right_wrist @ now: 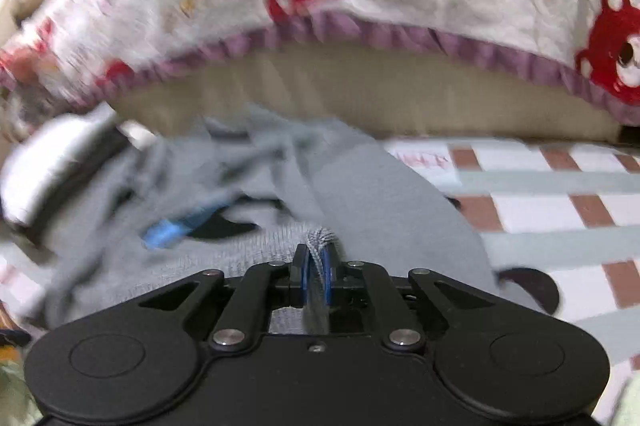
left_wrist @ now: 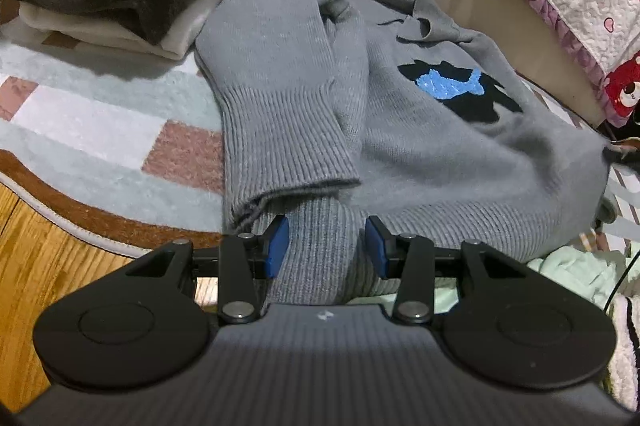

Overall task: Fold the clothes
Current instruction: 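Grasp a sweater sleeve cuff with the left gripper while the right gripper grasps the hem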

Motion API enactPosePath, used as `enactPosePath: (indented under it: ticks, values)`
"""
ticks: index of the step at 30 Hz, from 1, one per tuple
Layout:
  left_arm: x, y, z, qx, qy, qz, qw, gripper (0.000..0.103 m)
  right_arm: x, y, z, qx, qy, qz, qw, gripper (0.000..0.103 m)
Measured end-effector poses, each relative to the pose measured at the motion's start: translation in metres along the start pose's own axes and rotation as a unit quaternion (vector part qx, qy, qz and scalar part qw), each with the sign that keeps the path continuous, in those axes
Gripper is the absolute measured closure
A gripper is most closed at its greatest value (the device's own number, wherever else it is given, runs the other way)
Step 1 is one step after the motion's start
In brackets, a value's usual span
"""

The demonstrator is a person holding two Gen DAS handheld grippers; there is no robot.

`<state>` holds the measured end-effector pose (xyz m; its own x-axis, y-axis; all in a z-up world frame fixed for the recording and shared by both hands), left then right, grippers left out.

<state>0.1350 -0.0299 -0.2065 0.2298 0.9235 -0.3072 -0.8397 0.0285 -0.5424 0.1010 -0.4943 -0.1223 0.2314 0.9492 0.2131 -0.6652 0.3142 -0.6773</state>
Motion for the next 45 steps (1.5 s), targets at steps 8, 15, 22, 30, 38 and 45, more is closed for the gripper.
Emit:
enactPosePath:
  ticks: [8, 15, 22, 30, 38, 45]
  values:
    - [0.001, 0.000, -0.009, 0.008, -0.032, 0.016, 0.9993, 0.056, -0.023, 0.034, -0.039, 0.061, -0.037, -0.100, 0.992, 0.086]
    - [-0.008, 0.000, -0.018, 0.015, -0.050, -0.008, 0.9986, 0.050, -0.018, 0.045, -0.040, 0.088, -0.106, -0.155, 0.978, 0.046]
    - [-0.007, 0.001, -0.029, 0.021, -0.082, -0.013, 0.9963, 0.038, -0.026, 0.057, -0.057, 0.129, -0.084, -0.170, 0.973, 0.035]
    - [-0.017, 0.002, -0.039, 0.022, -0.108, -0.038, 0.9931, 0.036, -0.014, 0.068, -0.073, 0.168, -0.163, -0.199, 0.952, 0.031]
    - [-0.055, -0.028, -0.006, -0.054, -0.119, -0.099, 0.9865, 0.097, 0.020, 0.034, -0.048, 0.064, -0.177, -0.081, 0.979, 0.087]
    - [-0.087, -0.080, 0.100, -0.139, -0.019, -0.098, 0.9852, 0.098, 0.024, -0.034, 0.074, -0.042, -0.174, -0.029, 0.983, 0.088]
Point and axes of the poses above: each gripper's, at about its wrist camera, not at the fingertips, and z roughly against the way its jaws point, x to its left, y to its underside, the point moved 7 cm from there along -z, roughly the way its jaws point, and after that the axes turned 4 degrees about x, right-handed, at the moved point
